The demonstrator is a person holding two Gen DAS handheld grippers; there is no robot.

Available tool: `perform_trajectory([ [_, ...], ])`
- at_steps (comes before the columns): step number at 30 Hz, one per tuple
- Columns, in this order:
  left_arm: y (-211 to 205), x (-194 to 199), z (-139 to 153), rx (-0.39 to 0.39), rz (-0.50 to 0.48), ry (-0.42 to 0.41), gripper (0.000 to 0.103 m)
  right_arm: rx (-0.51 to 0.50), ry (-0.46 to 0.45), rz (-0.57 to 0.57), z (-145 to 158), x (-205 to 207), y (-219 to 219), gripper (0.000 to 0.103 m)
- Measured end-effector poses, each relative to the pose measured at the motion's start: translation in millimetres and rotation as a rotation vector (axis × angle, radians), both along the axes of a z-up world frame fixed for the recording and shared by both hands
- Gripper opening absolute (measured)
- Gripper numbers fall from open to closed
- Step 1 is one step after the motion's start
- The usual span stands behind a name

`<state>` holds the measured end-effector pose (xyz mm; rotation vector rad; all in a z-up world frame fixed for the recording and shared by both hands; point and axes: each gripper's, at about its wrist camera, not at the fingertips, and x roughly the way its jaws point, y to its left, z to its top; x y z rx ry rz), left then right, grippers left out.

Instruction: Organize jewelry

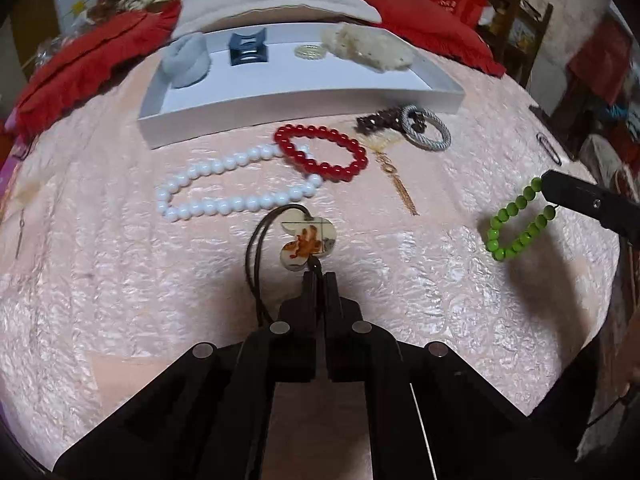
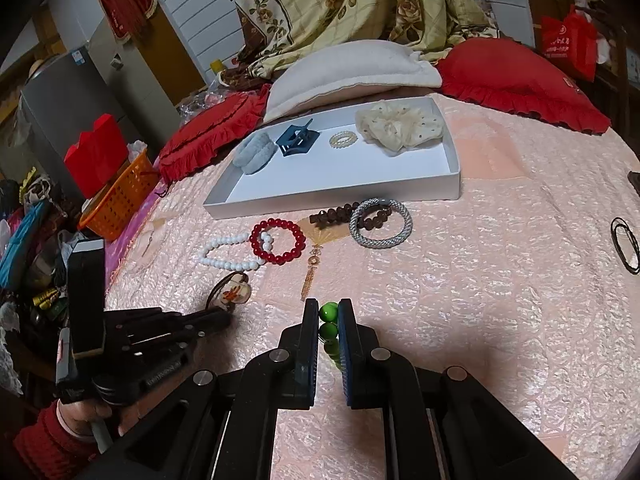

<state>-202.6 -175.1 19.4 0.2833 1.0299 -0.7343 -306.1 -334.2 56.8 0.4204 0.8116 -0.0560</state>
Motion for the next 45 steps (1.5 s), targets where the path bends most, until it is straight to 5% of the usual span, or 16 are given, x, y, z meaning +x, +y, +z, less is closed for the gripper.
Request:
perform_trajectory([
  [15,54,13,102,-0.242,0.061,-0.037,0.001,-0.038,-0.045,0.018,30,7,-1,0.009],
  [21,54,29,118,-0.253,0.067,-0.039,0.001,-0.077,-0.090,0.039,59,23,1,0.009],
  [27,41,20,89,-0.183,0.017,-0.009,0.004,-0.096,-0.109,0.069,72,40,10,0.009],
  [31,31,3,43,-0.133,-0.006,0.072,0.035,-0.077,-0.083,0.086,58,43,18,0.009],
  [36,17,-12,10,-0.052,-0.014,0.063,0.035,-0.072,-0.051,0.085,40,38,19,0.009],
  [45,2,-12,-7,0.070,0.024,-0.035,0.040,-0.044,-0.044,0.064,32,33,9,0.009],
])
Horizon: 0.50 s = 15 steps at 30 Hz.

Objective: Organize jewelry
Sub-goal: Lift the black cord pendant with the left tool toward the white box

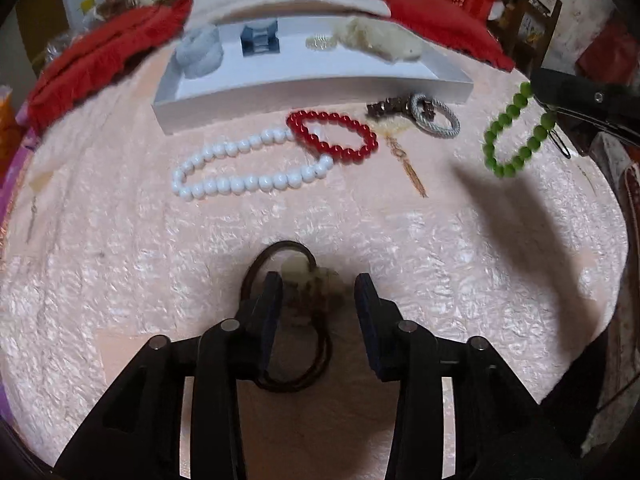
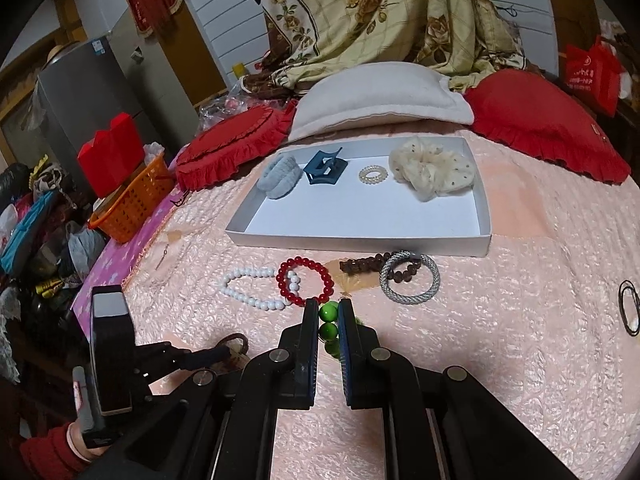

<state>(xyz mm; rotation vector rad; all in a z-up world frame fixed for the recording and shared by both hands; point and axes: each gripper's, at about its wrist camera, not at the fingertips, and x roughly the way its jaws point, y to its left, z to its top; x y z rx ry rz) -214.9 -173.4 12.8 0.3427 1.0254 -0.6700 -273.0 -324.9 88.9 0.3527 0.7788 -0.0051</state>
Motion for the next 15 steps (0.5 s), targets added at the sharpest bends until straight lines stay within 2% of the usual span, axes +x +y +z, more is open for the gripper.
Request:
perform_trajectory([
  [1,0,-2,0,0.001,-0.007,-0.016,0.040,0.003,0.000,-0.001,0,-1,-1,0.009],
  [3,0,-4,-1,0.012,-0.027,-0.028,0.028,0.004,0.001,0.000,-2,-1,-1,0.009],
  [8,7,-3,7,-0.048,-0.020,0.016,0.028,0.023,-0.009,0.001,-3,1,-4,0.009],
  [15,30,1,48,-0.185,0.023,0.036,0.028,0.013,-0.012,-0.004,3,4,-7,0.009],
])
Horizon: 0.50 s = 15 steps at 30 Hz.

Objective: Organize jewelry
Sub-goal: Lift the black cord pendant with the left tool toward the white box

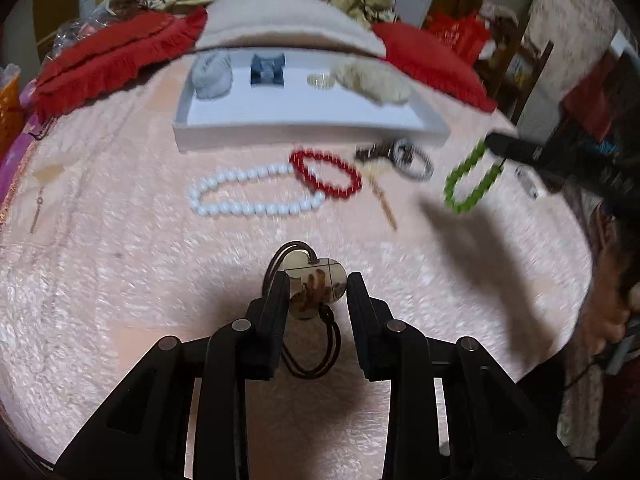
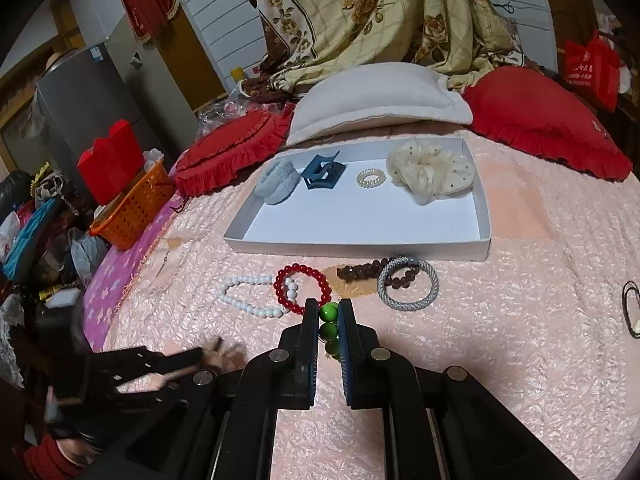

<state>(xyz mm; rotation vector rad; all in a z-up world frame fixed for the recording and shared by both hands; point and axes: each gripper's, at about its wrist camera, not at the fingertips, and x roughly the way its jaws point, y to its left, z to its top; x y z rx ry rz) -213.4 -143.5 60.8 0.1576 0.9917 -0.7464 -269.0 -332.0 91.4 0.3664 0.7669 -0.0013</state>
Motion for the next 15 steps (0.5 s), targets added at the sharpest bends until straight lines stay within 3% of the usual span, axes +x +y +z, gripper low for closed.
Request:
perform_trajectory([
  [9,13,46,67,-0.148,0.017,-0.002,0.028,-0.039,-0.050,0.017,35,28,-1,0.009],
  [15,-7,91,89,-0.120,0.022,-0.057,0.028,-0.070,-0.079,0.040,56,68,5,0.009],
])
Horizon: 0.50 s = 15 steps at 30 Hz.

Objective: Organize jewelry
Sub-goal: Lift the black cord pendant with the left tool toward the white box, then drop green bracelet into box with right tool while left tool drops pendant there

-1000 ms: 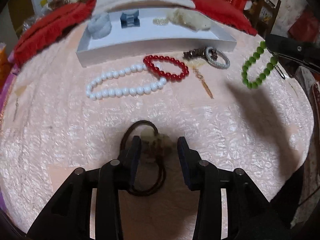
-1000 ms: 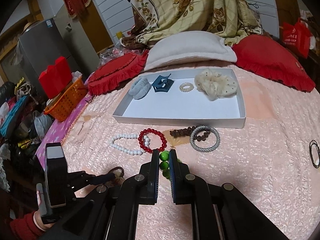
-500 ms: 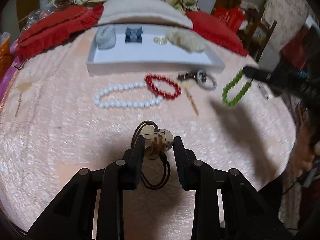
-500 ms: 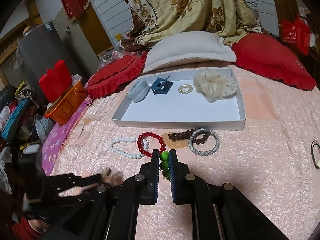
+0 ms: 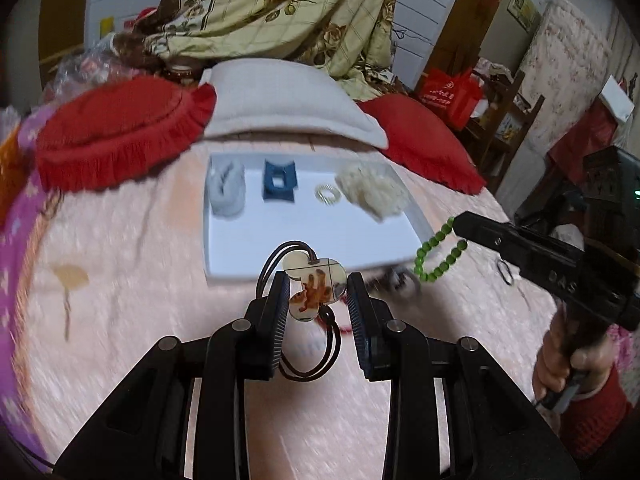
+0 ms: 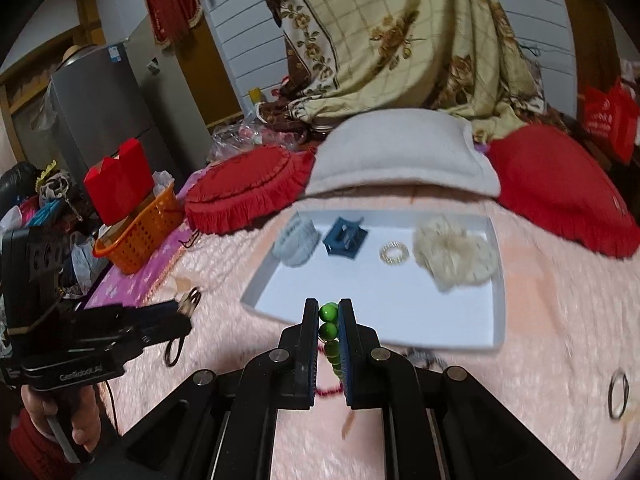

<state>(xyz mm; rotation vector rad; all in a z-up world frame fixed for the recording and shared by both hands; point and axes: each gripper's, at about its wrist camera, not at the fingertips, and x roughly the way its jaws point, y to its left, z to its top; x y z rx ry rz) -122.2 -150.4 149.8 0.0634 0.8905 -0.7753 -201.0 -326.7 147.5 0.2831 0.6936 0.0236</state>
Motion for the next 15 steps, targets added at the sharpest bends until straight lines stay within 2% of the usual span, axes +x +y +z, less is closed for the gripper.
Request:
perform_trajectory([
  [5,-19,56,-16,0.027,0.042,0.056,0.028,0.028,0.027,0.024,-4,50,4,0.009],
  [10,-36,109,-45,0.099,0.104,0.072,0.028,0.075,0.089,0.028,-22,105,6,0.009],
  [15,-47,140,-74,0.147,0.126,0.102,0.028,0.211,0.157,0.008,-65,153,-7,0.009],
])
